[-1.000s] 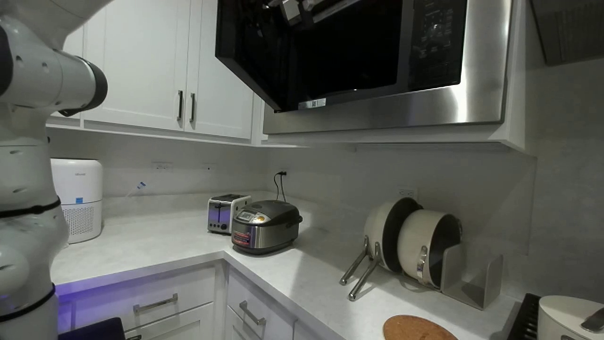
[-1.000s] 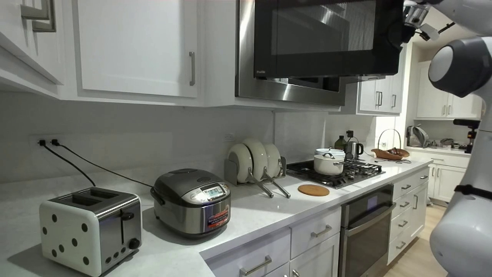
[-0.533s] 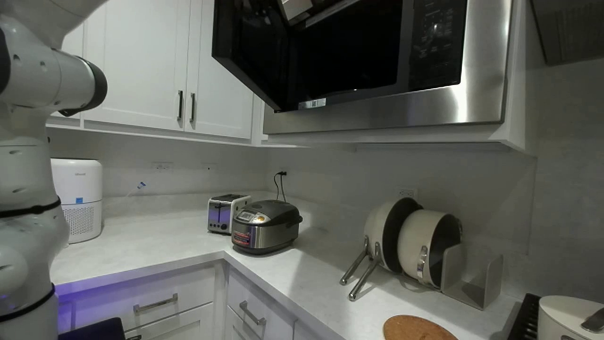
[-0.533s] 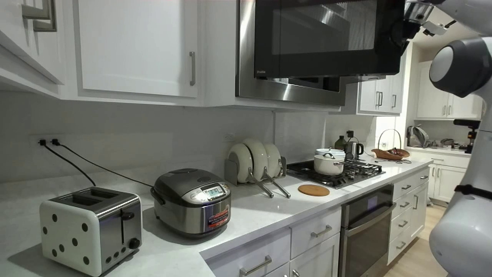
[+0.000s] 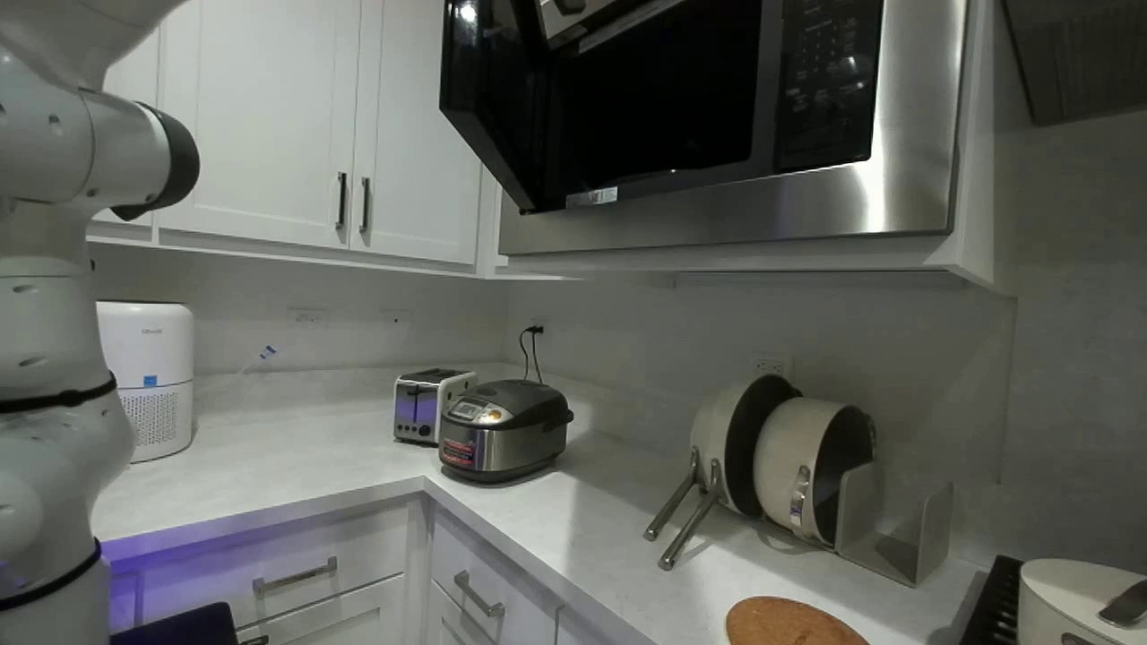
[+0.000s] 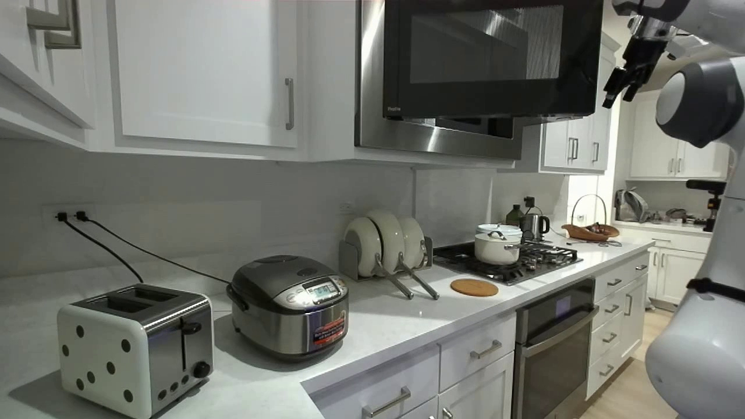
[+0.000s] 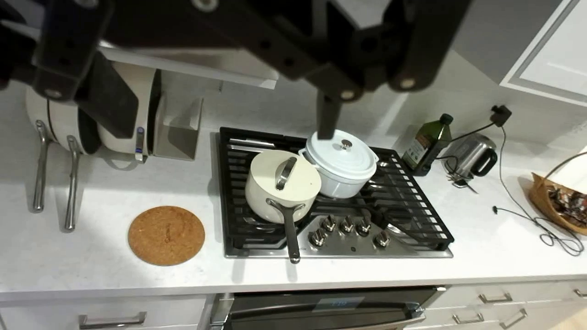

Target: Open the microwave door

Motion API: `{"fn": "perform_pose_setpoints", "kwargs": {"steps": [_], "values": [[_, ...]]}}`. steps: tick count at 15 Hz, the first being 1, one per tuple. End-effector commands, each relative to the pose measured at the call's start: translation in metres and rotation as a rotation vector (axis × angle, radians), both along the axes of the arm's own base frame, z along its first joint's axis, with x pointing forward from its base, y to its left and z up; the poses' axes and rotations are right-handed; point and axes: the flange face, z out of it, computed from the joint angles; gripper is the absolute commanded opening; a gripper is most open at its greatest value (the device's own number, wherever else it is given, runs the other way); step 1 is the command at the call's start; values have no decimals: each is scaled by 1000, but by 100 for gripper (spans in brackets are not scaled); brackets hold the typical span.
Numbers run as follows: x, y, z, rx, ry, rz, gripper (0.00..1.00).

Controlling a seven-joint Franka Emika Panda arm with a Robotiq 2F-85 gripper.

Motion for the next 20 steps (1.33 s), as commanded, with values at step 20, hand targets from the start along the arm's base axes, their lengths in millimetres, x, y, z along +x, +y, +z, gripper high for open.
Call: {"fn": "perform_pose_setpoints", "kwargs": {"steps": [20], "values": [[-139, 45, -5, 271, 97, 167, 100]]}}
